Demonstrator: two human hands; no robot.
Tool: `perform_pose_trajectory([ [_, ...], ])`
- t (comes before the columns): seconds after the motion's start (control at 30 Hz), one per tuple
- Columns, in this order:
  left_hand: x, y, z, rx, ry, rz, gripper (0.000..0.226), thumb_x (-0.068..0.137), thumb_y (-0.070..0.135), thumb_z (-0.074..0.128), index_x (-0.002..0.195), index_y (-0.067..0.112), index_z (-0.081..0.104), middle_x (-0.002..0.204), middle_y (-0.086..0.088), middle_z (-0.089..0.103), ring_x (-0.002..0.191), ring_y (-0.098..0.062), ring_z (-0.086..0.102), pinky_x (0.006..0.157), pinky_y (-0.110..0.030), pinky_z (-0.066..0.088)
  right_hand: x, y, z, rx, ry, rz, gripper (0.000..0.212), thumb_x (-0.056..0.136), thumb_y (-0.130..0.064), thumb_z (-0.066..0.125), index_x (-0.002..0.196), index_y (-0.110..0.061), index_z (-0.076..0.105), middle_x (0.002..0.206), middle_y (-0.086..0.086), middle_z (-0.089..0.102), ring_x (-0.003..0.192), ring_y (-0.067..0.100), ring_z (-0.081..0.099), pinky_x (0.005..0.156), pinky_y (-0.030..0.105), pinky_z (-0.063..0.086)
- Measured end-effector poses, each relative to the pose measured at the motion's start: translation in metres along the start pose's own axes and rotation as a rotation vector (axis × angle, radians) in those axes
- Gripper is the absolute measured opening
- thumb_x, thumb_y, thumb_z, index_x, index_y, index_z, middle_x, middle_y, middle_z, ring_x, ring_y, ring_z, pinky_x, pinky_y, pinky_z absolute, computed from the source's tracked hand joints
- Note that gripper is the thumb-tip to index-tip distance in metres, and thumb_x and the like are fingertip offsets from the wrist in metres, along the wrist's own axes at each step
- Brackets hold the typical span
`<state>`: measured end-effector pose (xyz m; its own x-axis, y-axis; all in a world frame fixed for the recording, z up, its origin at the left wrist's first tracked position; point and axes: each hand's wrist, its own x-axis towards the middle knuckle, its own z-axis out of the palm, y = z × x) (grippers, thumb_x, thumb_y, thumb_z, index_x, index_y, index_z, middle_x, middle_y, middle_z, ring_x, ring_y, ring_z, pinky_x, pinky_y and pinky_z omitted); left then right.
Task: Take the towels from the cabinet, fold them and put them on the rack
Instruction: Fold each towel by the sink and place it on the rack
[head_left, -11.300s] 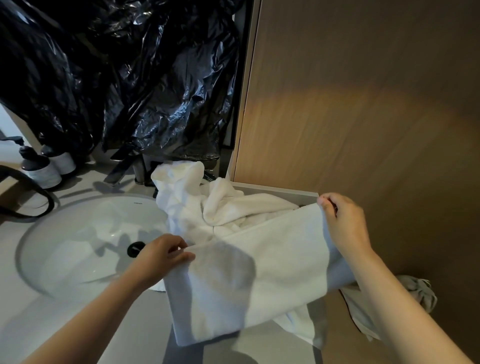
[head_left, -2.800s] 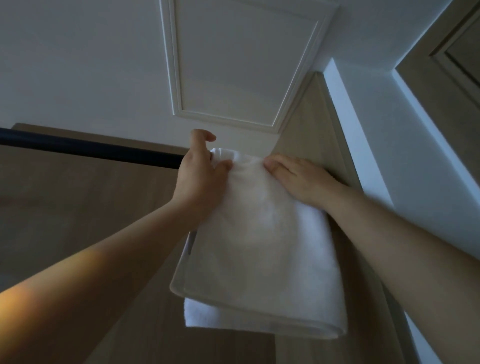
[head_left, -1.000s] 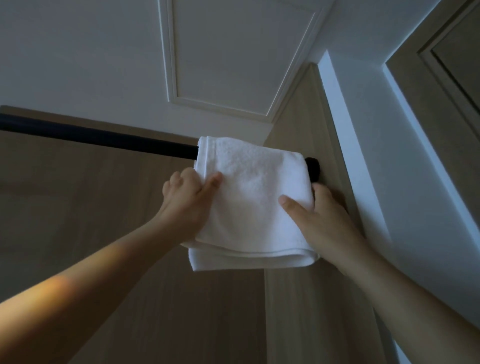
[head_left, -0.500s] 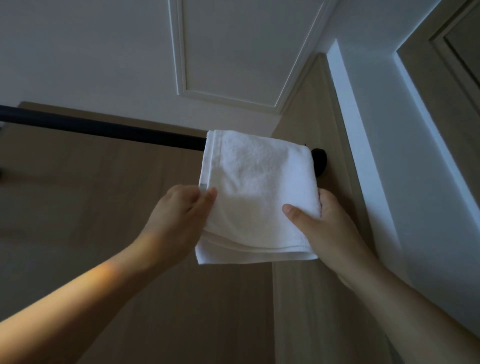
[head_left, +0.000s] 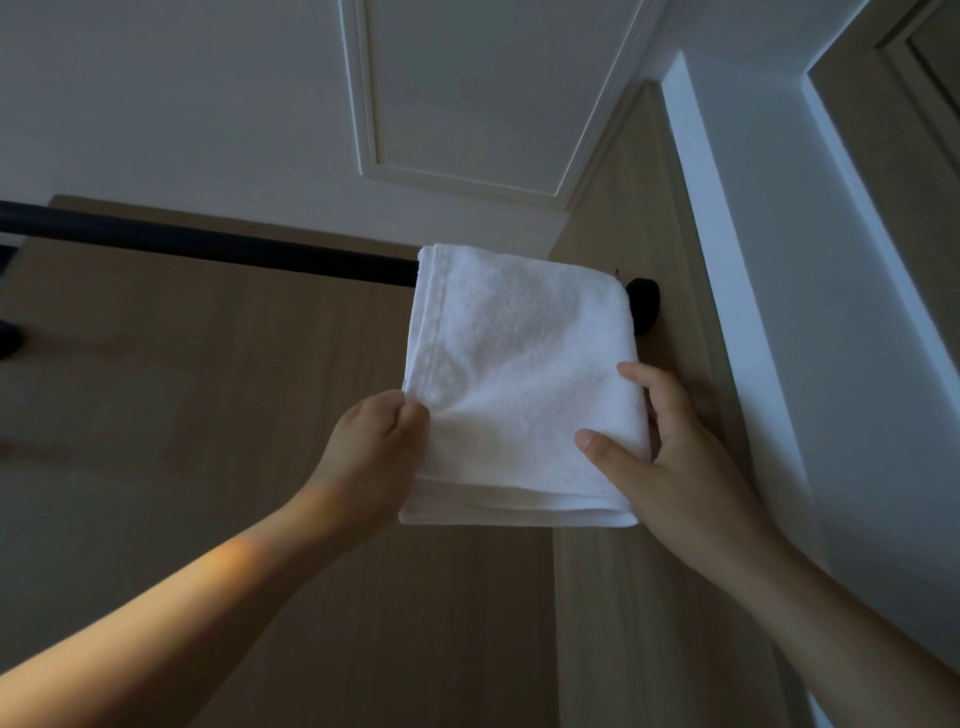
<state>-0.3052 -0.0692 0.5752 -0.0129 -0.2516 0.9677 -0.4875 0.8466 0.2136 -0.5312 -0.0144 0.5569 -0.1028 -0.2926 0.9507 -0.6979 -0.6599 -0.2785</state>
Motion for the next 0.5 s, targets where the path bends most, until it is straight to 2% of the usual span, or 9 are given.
perform_pose_trajectory([
  [0.1, 0.0, -0.006, 0.003, -0.022, 0.071, 0.019, 0.025, 0.074, 0.031, 0.029, 0.06, 0.012, 0.034, 0.061, 0.001, 0.039, 0.054, -0.009, 0.034, 0.048, -0.02, 0.03, -0.002, 0.003, 0.005, 0.052, 0.027, -0.03, 0.065, 0.087, -0.038, 0.069, 0.14, -0.047, 0.034, 0.117, -0.037, 0.044, 0.099, -0.023, 0.047, 0.065, 0.004, 0.044],
  [0.2, 0.005, -0.006, 0.004, -0.07, 0.121, 0.04, 0.024, 0.076, 0.03, 0.031, 0.06, 0.013, 0.033, 0.061, 0.002, 0.038, 0.051, -0.005, 0.036, 0.047, -0.019, 0.029, 0.003, 0.004, 0.011, 0.123, 0.06, -0.058, 0.065, 0.088, -0.033, 0.07, 0.14, -0.049, 0.035, 0.125, -0.034, 0.043, 0.106, -0.019, 0.046, 0.069, 0.005, 0.045],
  [0.27, 0.014, -0.004, 0.003, -0.081, 0.142, 0.054, 0.026, 0.081, 0.028, 0.033, 0.06, 0.013, 0.034, 0.06, 0.002, 0.039, 0.051, -0.002, 0.038, 0.046, -0.018, 0.03, 0.011, 0.002, 0.013, 0.199, 0.075, -0.066, 0.063, 0.088, -0.029, 0.07, 0.139, -0.048, 0.037, 0.132, -0.028, 0.047, 0.112, -0.009, 0.052, 0.079, 0.012, 0.049],
  [0.33, 0.026, 0.0, 0.001, -0.066, 0.162, 0.06, 0.031, 0.09, 0.021, 0.037, 0.061, 0.011, 0.036, 0.06, 0.001, 0.04, 0.05, -0.001, 0.04, 0.045, -0.016, 0.031, 0.024, 0.0, 0.013, 0.221, 0.105, -0.08, 0.06, 0.09, -0.025, 0.069, 0.139, -0.045, 0.041, 0.139, -0.019, 0.048, 0.12, 0.0, 0.052, 0.093, 0.024, 0.049],
  [0.4, 0.041, 0.005, 0.0, -0.06, 0.177, 0.052, 0.03, 0.092, 0.014, 0.037, 0.063, 0.01, 0.037, 0.06, 0.0, 0.04, 0.049, -0.005, 0.039, 0.043, -0.018, 0.028, 0.04, -0.004, 0.013, 0.211, 0.136, -0.105, 0.058, 0.091, -0.021, 0.068, 0.14, -0.041, 0.042, 0.142, -0.015, 0.048, 0.124, 0.003, 0.051, 0.1, 0.029, 0.047],
  [0.43, 0.049, 0.008, -0.001, -0.066, 0.177, 0.038, 0.028, 0.092, 0.014, 0.036, 0.064, 0.01, 0.038, 0.06, 0.0, 0.039, 0.049, -0.007, 0.036, 0.045, -0.022, 0.027, 0.05, -0.006, 0.013, 0.206, 0.147, -0.116, 0.058, 0.091, -0.019, 0.067, 0.14, -0.038, 0.043, 0.143, -0.014, 0.048, 0.123, 0.002, 0.05, 0.101, 0.026, 0.046],
  [0.5, 0.063, 0.015, -0.002, -0.087, 0.177, 0.009, 0.026, 0.091, 0.014, 0.035, 0.065, 0.012, 0.036, 0.06, 0.0, 0.036, 0.051, -0.011, 0.031, 0.048, -0.028, 0.025, 0.068, -0.01, 0.014, 0.187, 0.165, -0.131, 0.058, 0.091, -0.017, 0.067, 0.142, -0.034, 0.044, 0.139, -0.015, 0.048, 0.113, -0.006, 0.05, 0.089, 0.007, 0.042],
])
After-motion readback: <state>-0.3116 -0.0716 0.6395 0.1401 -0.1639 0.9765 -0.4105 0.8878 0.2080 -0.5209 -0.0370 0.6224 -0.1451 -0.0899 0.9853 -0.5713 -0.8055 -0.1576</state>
